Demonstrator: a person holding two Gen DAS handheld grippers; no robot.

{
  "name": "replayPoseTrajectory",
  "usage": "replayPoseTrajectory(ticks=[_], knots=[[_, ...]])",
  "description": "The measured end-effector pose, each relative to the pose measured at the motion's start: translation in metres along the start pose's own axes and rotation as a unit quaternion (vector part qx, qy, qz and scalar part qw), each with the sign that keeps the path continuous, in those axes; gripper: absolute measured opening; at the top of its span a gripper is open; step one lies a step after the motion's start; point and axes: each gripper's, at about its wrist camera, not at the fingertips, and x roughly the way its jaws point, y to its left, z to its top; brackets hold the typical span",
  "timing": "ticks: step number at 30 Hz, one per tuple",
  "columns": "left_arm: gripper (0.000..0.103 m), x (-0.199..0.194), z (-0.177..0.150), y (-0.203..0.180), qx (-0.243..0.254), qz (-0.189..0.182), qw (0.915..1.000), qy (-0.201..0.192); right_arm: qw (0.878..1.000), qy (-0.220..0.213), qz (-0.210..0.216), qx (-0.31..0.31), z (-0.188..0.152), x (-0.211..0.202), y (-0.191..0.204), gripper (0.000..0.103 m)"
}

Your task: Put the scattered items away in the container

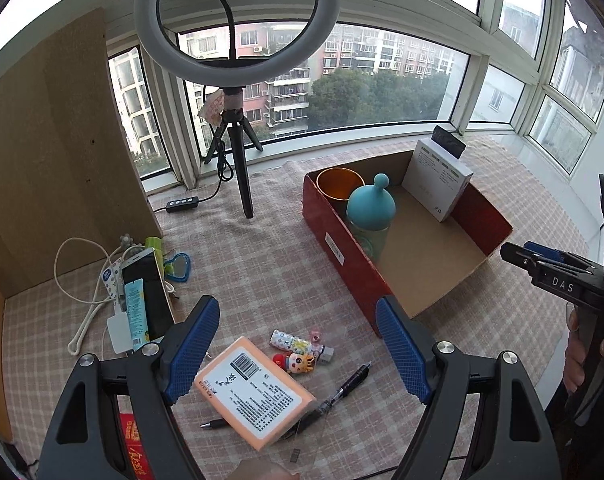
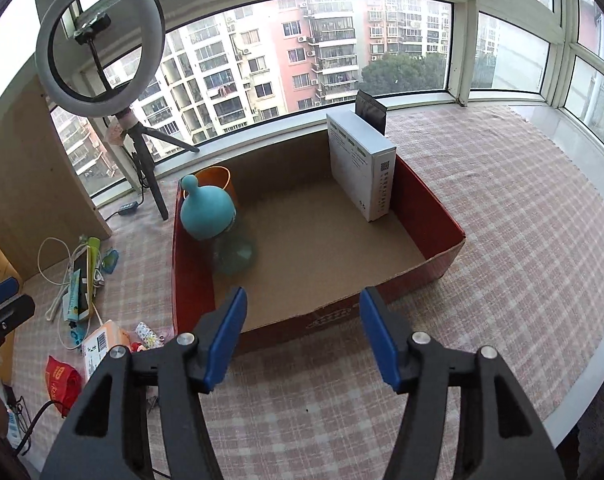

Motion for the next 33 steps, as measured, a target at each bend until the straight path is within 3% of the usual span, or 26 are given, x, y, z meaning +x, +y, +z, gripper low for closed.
replayPoseTrajectory(ticks=[6,11,14,18,25,33], knots=[[0.079,-0.019,-0.005,-0.027,0.018,-0.03,0.9993,-0.01,1.0,-0.014,0.004,-0.002,-0.018,-0.035,0.011,0.062],[0.079,-0.03,-0.006,-0.047,0.031,-0.047,0.9983,-0.017,0.999,-0.03,-0.023,-0.015,-0.027,-0.059,0.017,0.063],[0.079,-0.035,-0.004,-0.059,0.052,-0.038,0.9977,-0.024,0.999,-0.035,-0.032,-0.02,-0.026,-0.067,0.018,0.063],[0.079,-0.034,0.011,-0.069,0.049,-0.069,0.9963,-0.017,0.997,-0.048,-0.052,-0.031,-0.014,-0.074,0.019,0.063],[0.079,-0.035,0.035,-0.082,0.051,-0.063,0.9963,-0.027,0.995,-0.071,-0.067,-0.034,0.009,-0.079,0.016,0.064],[0.079,-0.027,0.038,-0.08,0.051,-0.05,0.9971,-0.027,0.995,-0.064,-0.065,-0.034,0.014,-0.062,0.017,0.065]])
